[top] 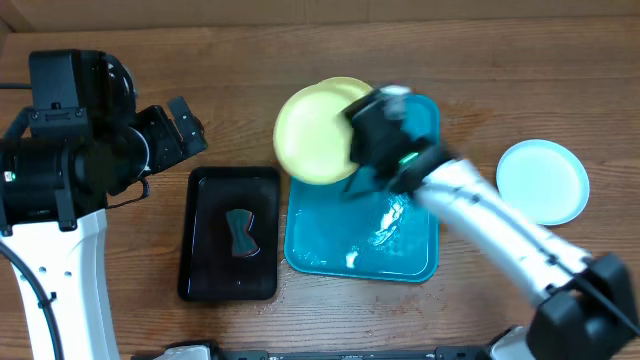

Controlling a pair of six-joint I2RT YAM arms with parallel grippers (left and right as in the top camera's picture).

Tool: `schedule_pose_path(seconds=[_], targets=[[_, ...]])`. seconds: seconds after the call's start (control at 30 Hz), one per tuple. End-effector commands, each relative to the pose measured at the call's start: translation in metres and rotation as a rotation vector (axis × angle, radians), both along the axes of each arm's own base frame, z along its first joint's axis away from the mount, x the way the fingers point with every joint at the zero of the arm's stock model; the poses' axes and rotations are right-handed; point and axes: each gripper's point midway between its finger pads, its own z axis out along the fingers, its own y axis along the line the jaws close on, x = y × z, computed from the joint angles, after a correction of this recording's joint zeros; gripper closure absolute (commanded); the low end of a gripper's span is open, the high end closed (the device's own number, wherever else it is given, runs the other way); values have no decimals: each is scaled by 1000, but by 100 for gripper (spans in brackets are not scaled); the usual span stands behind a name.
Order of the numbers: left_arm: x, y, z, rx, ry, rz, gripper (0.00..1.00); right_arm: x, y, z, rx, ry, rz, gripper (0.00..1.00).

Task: Clean dirty plates on tray and stack at the side
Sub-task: 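Carry the yellow plate right and stack it on the white plate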

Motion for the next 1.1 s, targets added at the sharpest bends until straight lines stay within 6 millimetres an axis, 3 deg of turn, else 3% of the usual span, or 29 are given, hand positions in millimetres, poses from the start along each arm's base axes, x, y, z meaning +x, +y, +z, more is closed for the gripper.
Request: schedule_pose_path(seconds=[0.0, 0.13, 0.3, 0.4, 0.5, 0.63, 0.77, 0.8, 0.83, 0.87, 0.93, 1.07], targets=[[-1, 0, 9, 3, -31, -9, 0, 8, -35, 33, 360, 105, 21, 96], [-1, 0, 9, 3, -30, -9, 0, 16, -147, 15, 331, 159, -162, 96], [-1, 0, 9, 3, -31, -9, 0, -17, -274, -21, 319, 255, -461, 96], [-1, 0, 9, 3, -31, -9, 0, -47, -322, -46, 360, 317, -627, 96], [-1, 0, 9, 3, -31, -9, 0, -76, -357, -72, 398, 359, -759, 96], [-1, 0, 9, 3, -31, -9, 0, -102, -361, -97, 477, 413, -821, 96], [-1, 0, 9, 3, -31, -9, 0, -109, -354, -107, 468, 443, -812, 96], [-1, 0, 9, 3, -30, -9, 0, -108, -352, -107, 468, 444, -808, 92], [-1, 0, 9, 3, -31, -9, 0, -104, -346, -101, 498, 438, -791, 67], [-1, 0, 9, 3, -31, -9, 0, -100, -342, -95, 519, 429, -773, 60], [-1, 0, 9, 3, -30, -9, 0, -87, -333, -73, 526, 383, -710, 55], [-1, 0, 9, 3, -30, -9, 0, -51, -296, -2, 423, 216, -476, 49]])
